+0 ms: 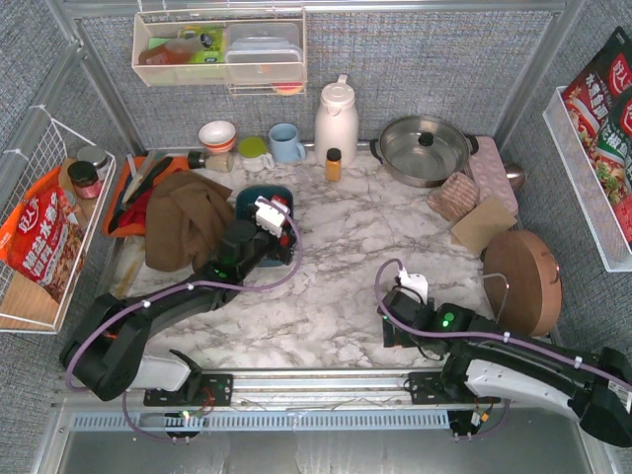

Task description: Mix the coffee capsules in the storage basket

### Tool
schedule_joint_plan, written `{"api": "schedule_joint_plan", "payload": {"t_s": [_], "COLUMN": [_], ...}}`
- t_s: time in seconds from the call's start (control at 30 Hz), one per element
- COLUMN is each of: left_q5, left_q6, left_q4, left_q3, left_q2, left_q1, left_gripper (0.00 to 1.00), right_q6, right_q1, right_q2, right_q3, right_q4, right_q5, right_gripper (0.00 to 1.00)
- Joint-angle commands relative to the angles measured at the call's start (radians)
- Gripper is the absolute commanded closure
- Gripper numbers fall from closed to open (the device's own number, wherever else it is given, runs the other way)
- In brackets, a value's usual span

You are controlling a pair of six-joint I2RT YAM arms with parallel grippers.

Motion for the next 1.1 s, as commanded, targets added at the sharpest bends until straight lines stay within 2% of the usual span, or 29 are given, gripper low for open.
{"api": "schedule_joint_plan", "payload": {"t_s": [0.0,0.17,0.37,0.43,0.53,0.57,0.77,0.9,0.97,1.07], "left_q5": [0.002,0.010,0.011,0.026,0.081,0.104,0.338,0.560,0.609,0.665], "left_q6": [0.003,-0.004,-0.004,0.002,0.023,0.032,0.104,0.321,0.397,0.403], "left_q4": [0.025,0.029,0.029,0.037,0.073,0.087,0.238,0.477,0.589,0.674], "left_q3": [-0.001,-0.003,0.002,0.003,-0.012,-0.020,-0.078,-0.188,-0.229,-0.226], "left_q2": [-0.003,0.002,0.010,0.014,0.017,0.018,0.034,0.060,0.086,0.136], "left_q1": [-0.001,-0.002,-0.002,-0.002,-0.003,-0.004,-0.014,-0.078,-0.116,-0.138], "left_gripper": [0.01,0.01,0.01,0.01,0.01,0.01,0.01,0.01,0.01,0.01], "right_q6": [0.051,0.058,0.076,0.069,0.058,0.054,-0.022,-0.133,-0.200,-0.296], "right_q1": [0.002,0.002,0.000,0.000,0.000,0.000,-0.002,-0.032,-0.043,-0.050], "right_q2": [0.012,0.053,0.072,0.072,0.069,0.067,0.043,0.055,0.081,0.113], "right_q3": [-0.045,-0.083,-0.104,-0.106,-0.097,-0.092,-0.004,0.123,0.184,0.238], "right_q4": [0.080,0.160,0.172,0.175,0.174,0.173,0.139,0.157,0.204,0.326], "right_q5": [-0.009,-0.064,-0.036,-0.029,-0.025,-0.026,-0.003,0.000,-0.037,-0.134], "right_gripper": [0.28,0.31,0.37,0.45,0.68,0.70,0.70,0.70,0.70,0.70]}}
